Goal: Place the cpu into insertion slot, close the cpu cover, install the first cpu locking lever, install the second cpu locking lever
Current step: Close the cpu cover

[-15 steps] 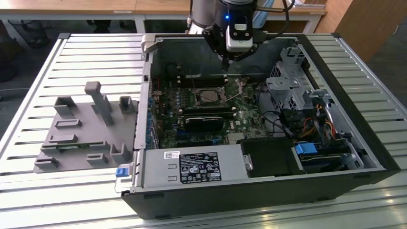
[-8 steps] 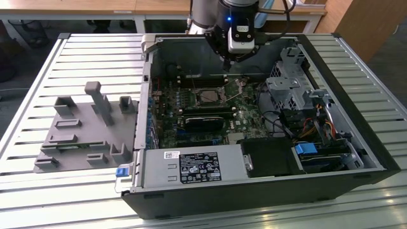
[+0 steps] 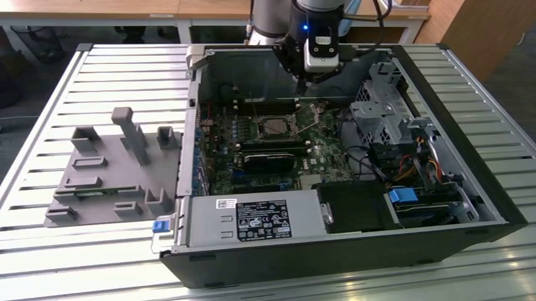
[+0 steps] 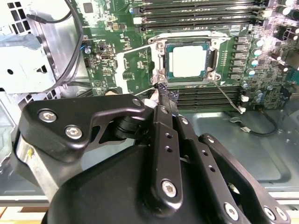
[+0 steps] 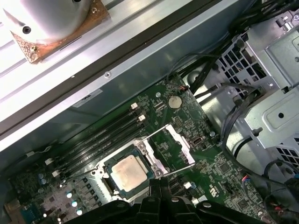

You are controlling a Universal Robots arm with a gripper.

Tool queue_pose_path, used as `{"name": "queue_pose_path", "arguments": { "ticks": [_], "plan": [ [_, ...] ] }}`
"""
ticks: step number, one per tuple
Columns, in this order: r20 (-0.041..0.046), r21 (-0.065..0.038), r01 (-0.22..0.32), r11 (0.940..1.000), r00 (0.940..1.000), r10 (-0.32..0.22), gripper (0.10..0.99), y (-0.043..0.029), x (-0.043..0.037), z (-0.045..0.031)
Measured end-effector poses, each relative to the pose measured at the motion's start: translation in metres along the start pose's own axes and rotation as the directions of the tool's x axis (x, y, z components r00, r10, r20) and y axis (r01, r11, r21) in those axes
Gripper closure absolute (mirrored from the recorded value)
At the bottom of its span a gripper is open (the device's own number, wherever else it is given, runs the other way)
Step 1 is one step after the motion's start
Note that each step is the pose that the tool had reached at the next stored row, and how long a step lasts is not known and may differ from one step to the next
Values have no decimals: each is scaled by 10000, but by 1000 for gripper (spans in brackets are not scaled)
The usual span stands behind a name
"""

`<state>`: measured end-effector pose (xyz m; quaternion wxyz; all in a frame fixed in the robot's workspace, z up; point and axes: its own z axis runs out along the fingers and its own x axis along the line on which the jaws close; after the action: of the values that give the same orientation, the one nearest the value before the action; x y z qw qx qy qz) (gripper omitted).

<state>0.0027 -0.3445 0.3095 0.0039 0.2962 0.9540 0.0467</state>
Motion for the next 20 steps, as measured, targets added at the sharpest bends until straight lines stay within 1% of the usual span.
{"name": "queue_pose_path", "arguments": {
  "ticks": [10, 20],
  "plan": [
    [0, 0, -5, 10000, 10000, 5, 980, 37, -56, 54],
    [8, -1, -92, 10000, 10000, 92, 980, 58, -88, 101]
  ]
}}
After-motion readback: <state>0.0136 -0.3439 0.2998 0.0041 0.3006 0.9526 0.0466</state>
